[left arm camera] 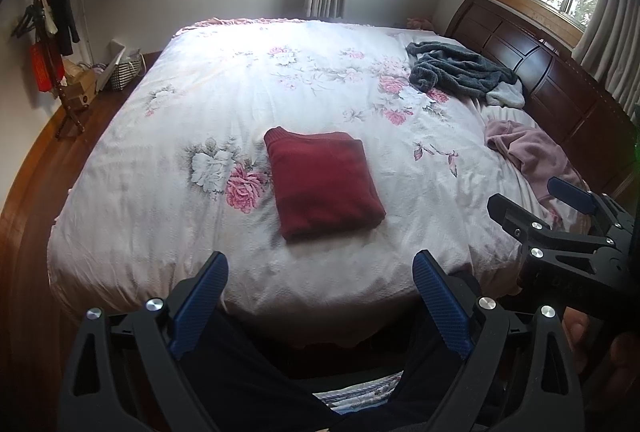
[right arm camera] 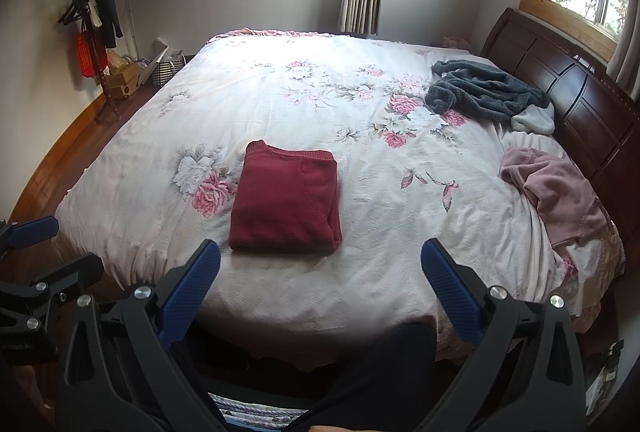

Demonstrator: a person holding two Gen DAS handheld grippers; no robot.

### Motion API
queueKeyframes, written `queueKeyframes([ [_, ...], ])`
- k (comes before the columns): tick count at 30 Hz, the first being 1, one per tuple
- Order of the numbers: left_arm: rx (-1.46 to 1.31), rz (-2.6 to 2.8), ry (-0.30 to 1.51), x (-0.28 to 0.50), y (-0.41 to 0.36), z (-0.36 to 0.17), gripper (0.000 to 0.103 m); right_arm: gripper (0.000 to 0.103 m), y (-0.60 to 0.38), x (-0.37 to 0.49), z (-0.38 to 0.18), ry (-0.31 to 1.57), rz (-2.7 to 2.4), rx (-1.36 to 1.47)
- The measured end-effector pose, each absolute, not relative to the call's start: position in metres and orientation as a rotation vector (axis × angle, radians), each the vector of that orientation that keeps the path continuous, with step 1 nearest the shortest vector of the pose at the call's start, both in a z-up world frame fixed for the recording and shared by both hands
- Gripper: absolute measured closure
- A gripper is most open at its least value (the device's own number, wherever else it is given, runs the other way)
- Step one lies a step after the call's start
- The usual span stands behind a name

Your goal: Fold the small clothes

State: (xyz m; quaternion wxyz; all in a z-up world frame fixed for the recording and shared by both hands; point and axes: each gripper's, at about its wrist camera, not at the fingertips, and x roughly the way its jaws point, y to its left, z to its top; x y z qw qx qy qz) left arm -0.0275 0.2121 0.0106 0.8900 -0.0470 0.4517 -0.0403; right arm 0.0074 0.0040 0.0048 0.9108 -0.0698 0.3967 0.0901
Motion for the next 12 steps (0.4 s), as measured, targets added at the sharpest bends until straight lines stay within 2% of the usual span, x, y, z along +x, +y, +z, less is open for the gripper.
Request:
queueKeyframes([
  [12,-0.098,-0.087,0.937,-0.0269,0.2132,0.0110,0.009,0.003,0.0105,0.0090,0.0007,0.812,0.188,-0.144],
])
